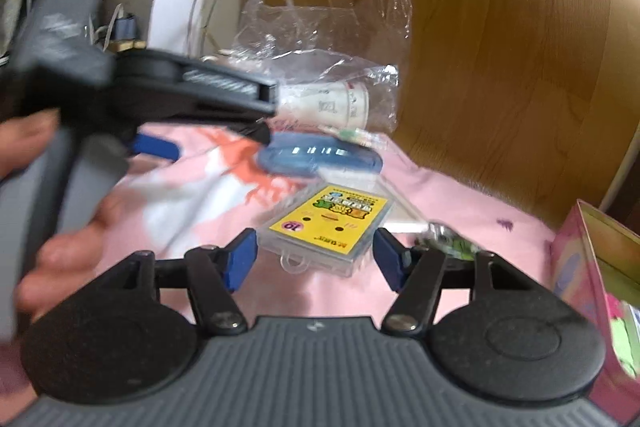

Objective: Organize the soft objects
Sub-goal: 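Grasp the yellow card box with the right gripper and lift it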

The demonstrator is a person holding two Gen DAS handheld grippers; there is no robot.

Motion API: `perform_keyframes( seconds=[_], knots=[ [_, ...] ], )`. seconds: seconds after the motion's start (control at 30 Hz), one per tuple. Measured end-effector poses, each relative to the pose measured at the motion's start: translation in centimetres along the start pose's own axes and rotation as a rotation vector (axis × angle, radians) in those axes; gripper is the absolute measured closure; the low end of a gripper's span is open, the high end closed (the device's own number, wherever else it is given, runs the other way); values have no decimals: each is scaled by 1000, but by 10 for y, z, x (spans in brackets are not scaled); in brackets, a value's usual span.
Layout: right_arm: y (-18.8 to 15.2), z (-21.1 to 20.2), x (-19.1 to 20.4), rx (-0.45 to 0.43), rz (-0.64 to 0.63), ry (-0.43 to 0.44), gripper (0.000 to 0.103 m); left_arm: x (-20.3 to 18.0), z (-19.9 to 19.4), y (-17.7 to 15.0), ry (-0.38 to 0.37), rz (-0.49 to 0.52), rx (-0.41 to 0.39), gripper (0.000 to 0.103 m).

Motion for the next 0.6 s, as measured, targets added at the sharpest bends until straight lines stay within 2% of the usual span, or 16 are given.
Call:
perform_keyframes(
  seconds=[0.2,0.4,0.6],
  knots=[
    [-43,-34,5,58,55,81,38,-7,3,-3,2,53,17,5],
    [-73,-51,8,98,118,96,38,-15,7,-6,15,107,32,5],
    [-84,-59,-3,97,175,90,24,-22,6,-12,17,167,30,5]
  ],
)
Point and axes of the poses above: each gripper's, at about its wrist camera, not at the fingertips, and z roughly the way its jaws point, x to its left, y to its top, the point moved 3 cm from there along z, roughly the way its jaws point, and after that the axes turned 15 degrees about x, right-handed, at the moved point
